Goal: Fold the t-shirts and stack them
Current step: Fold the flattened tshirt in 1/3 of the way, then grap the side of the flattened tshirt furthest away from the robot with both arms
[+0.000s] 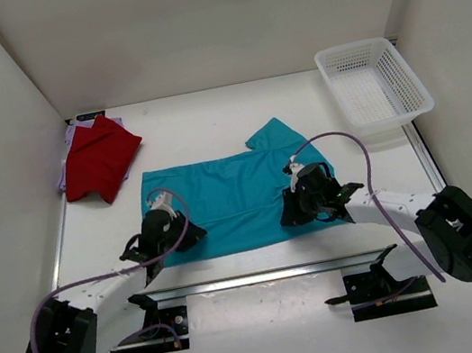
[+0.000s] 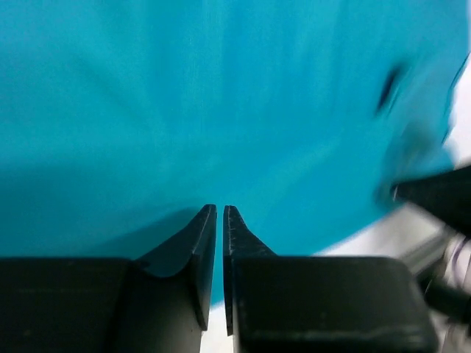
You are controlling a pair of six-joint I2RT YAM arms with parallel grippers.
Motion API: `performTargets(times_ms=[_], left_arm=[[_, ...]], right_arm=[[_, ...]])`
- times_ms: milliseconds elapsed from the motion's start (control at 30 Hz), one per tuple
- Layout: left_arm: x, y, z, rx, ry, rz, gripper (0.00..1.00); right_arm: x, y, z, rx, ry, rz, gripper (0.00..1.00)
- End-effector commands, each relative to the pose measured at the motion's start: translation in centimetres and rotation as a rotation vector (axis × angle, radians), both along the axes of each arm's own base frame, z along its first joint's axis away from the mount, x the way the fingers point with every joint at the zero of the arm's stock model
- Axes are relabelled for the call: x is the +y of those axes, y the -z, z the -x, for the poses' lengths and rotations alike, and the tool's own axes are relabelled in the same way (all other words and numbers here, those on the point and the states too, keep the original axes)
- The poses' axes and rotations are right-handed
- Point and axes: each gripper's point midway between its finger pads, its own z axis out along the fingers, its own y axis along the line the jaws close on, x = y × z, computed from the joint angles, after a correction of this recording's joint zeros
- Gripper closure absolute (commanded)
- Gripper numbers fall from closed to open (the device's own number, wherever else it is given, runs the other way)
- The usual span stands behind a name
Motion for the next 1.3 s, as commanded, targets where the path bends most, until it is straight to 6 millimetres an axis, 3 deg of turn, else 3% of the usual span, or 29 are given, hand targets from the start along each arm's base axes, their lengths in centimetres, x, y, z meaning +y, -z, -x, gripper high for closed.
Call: performTargets(times_ms=[0, 67, 100, 133, 167, 267, 300, 333, 367, 433, 500, 533, 700, 800, 1000, 1167, 1267], left_arm=[[0.8, -6.1, -5.5, -0.139, -0.069, 0.021, 0.79], [1.7, -10.0, -10.3, -0.219, -0.134, 0.048, 0.8], [1.9, -10.5, -11.4, -0.221, -0.156, 0.059, 0.84], [2.8, -11.0, -13.8, -0.229, -0.194, 0.054, 0.85], [3.8, -10.8, -16.0, -0.216, -0.233, 0.036, 0.86], [7.2, -8.6, -20.7, -0.131, -0.326, 0.026, 0.86], [8.3, -8.7, -22.1, -0.137, -0.359, 0.006, 0.84], [9.5, -6.6, -22.4, -0.076, -0.389, -0.016, 0.8], [10.6, -6.0, -23.4, -0.059, -0.403, -0.037, 0.79], [13.1, -4.5, -24.1, -0.022, -0.464, -0.118, 0.71], [14.0, -3.4, -24.5, 0.009, -0.478, -0.168, 0.67], [16.0, -3.4, -24.7, 0.009, -0.52, -0.187, 0.63], [18.2, -2.4, -25.6, 0.042, -0.544, -0.254, 0.55], [18.6, -1.8, -25.8, 0.056, -0.54, -0.297, 0.54], [18.3, -0.1, -26.1, 0.11, -0.509, -0.307, 0.51], [17.5, -0.4, -26.7, 0.098, -0.479, -0.318, 0.64], [17.1, 0.0, -26.3, 0.113, -0.462, -0.326, 0.71]], right_arm=[[2.1, -5.9, -4.0, -0.132, 0.005, -0.132, 0.85], [3.0, -8.0, -6.1, -0.176, 0.001, -0.206, 0.86], [3.4, -9.6, -7.6, -0.21, 0.01, -0.231, 0.89], [4.1, -10.6, -9.0, -0.223, 0.011, -0.263, 0.96], [4.4, -9.9, -9.9, -0.198, 0.017, -0.267, 1.0], [6.8, -11.5, -12.9, -0.199, -0.018, -0.333, 1.0], [7.0, -11.5, -13.5, -0.187, -0.017, -0.336, 0.99], [7.9, -11.4, -13.4, -0.18, -0.046, -0.334, 1.0], [8.3, -11.8, -14.0, -0.21, -0.053, -0.331, 1.0], [8.4, -11.4, -14.1, -0.21, -0.05, -0.316, 1.0], [8.4, -11.4, -13.8, -0.224, -0.061, -0.324, 1.0], [8.2, -11.0, -13.4, -0.217, -0.055, -0.321, 1.0], [7.7, -9.5, -12.2, -0.186, -0.043, -0.33, 1.0], [7.6, -8.8, -11.9, -0.174, -0.05, -0.326, 1.0], [8.1, -9.3, -12.3, -0.176, -0.056, -0.347, 1.0], [8.1, -10.4, -12.8, -0.196, -0.051, -0.365, 1.0], [7.3, -12.2, -15.2, -0.237, 0.003, -0.38, 1.0]])
